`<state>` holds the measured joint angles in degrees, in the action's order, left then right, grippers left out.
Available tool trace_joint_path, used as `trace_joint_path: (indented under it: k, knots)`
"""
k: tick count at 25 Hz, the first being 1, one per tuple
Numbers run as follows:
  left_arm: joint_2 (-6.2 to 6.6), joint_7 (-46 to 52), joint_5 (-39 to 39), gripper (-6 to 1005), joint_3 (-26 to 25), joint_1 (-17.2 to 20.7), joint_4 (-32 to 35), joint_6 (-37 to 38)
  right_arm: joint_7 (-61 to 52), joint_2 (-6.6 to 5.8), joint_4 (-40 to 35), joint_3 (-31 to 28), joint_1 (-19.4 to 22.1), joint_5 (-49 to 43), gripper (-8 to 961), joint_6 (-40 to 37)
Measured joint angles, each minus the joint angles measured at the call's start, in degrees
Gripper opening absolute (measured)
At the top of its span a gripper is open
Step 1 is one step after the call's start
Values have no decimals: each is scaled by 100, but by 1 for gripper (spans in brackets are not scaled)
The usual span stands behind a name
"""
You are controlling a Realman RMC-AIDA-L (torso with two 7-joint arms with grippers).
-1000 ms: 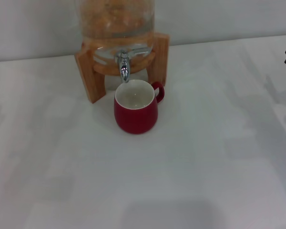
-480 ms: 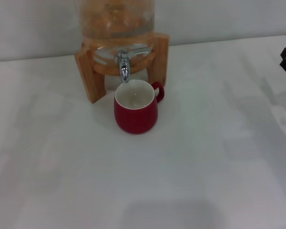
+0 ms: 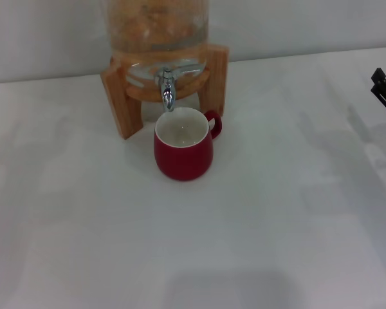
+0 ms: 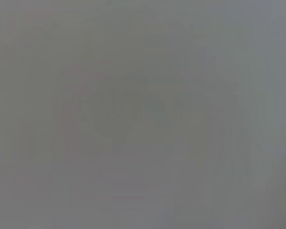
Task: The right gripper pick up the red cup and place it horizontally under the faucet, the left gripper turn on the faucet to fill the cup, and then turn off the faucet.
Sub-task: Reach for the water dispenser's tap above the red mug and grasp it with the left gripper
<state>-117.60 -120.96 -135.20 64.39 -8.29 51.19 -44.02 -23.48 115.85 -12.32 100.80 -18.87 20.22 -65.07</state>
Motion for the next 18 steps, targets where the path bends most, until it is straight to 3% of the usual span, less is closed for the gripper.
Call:
trace_joint_path:
  k: [4,7,13,18]
  knots:
    - [162,1445,1284,845,-159,60,495,183,-6,-1,-19,0,-24,0,838,48]
    - [223,3012,3008,845,-460,42,951,194,-44,-3,-24,32,-75,-1,838,73]
    - [162,5232,6036,845,-1025,-86,1941,-409,-147,-19,-34,104,-190,-7,838,160]
    - [59,5494,7186,845,-1253,-211,2534,-1138,-150,-17,-101,142,-219,-9,838,227]
